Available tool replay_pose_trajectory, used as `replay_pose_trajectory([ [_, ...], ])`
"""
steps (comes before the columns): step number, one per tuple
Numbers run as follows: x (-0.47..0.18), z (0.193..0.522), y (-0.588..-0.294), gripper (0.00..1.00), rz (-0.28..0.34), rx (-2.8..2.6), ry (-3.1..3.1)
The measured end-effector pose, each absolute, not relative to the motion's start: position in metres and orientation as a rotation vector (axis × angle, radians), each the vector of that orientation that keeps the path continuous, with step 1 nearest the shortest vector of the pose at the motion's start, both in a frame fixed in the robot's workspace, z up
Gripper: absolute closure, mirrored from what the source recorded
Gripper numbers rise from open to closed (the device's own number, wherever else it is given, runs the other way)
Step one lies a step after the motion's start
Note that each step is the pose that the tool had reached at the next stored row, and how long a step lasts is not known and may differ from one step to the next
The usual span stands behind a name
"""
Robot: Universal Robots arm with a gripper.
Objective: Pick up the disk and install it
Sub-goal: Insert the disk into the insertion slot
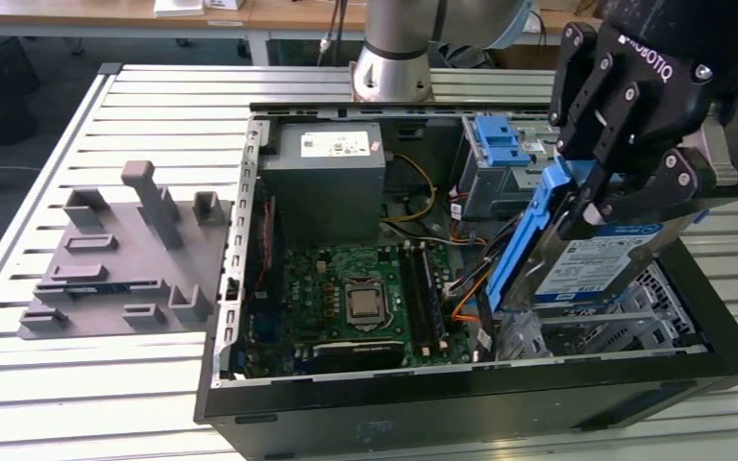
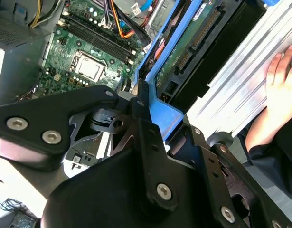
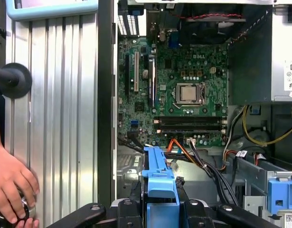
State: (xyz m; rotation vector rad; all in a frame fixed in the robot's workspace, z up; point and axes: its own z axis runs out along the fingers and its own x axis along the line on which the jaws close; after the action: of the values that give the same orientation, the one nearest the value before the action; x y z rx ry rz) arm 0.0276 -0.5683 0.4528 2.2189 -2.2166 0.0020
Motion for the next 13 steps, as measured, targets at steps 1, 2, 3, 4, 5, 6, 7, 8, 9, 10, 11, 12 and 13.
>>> replay_pose_trajectory([
  [1, 0.028, 0.453, -0.568, 0.64, 0.002, 2.219, -2.217],
  [2, 0.028, 0.453, -0.568, 0.64, 0.002, 2.219, -2.217],
  [3, 0.028, 0.453, -0.568, 0.64, 0.002, 2.219, -2.217],
  [4, 0.028, 0.453, -0.568, 0.64, 0.002, 2.219, -2.217],
  [5, 0.029, 0.453, -0.568, 0.64, 0.002, 2.219, -2.217],
  [6, 0.030, 0.453, -0.568, 0.64, 0.002, 2.219, -2.217],
  [7, 0.032, 0.453, -0.568, 0.64, 0.002, 2.219, -2.217],
  [8, 0.034, 0.453, -0.568, 0.64, 0.002, 2.219, -2.217],
  [9, 0.037, 0.453, -0.568, 0.64, 0.002, 2.219, -2.217],
  [10, 0.039, 0.452, -0.568, 0.64, 0.002, 2.219, -2.217],
  [11, 0.042, 0.452, -0.568, 0.64, 0.002, 2.219, -2.217],
  [12, 0.044, 0.452, -0.568, 0.64, 0.002, 2.219, -2.217],
  [13, 0.047, 0.452, -0.568, 0.64, 0.002, 2.219, -2.217],
])
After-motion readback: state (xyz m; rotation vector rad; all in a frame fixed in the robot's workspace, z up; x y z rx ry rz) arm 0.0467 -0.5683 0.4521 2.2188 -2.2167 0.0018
